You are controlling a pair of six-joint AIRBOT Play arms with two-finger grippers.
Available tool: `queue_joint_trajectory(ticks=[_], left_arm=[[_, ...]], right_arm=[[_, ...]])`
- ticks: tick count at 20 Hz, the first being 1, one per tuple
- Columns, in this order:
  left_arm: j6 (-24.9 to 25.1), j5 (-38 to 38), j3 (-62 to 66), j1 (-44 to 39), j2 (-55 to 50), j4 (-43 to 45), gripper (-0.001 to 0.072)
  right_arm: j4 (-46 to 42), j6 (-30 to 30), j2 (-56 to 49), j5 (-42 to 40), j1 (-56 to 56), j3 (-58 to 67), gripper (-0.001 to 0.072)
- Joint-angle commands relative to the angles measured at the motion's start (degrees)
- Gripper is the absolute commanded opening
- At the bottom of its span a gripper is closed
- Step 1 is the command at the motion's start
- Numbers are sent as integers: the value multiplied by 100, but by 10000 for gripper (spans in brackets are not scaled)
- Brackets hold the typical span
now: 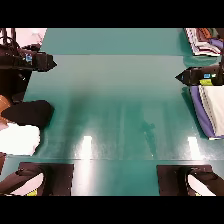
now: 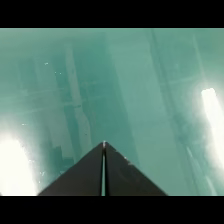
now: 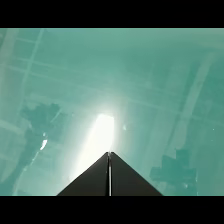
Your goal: Fold the shirts.
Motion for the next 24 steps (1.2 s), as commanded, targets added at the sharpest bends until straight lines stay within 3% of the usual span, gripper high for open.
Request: queue_joint_trajectory(ticks=[1,12,15,21,22,24], left_arm=[[0,0,0,-2,4,2,30],[0,11,0,-2,4,-17,30],[7,483,0,0,4,-4,30],[-2,-903,-428,911,267,1408,32],[0,-1038,-704,1132,264,1523,67],[-17,-861,-1410,1456,251,1526,648]], right_arm=[[-17,4,4,-4,20,0,19],[-17,4,4,-7,20,0,19],[-15,4,4,-4,20,0,19],[-17,7,4,7,20,0,19],[-17,7,4,2,20,0,19],[-17,7,4,-4,20,0,19]])
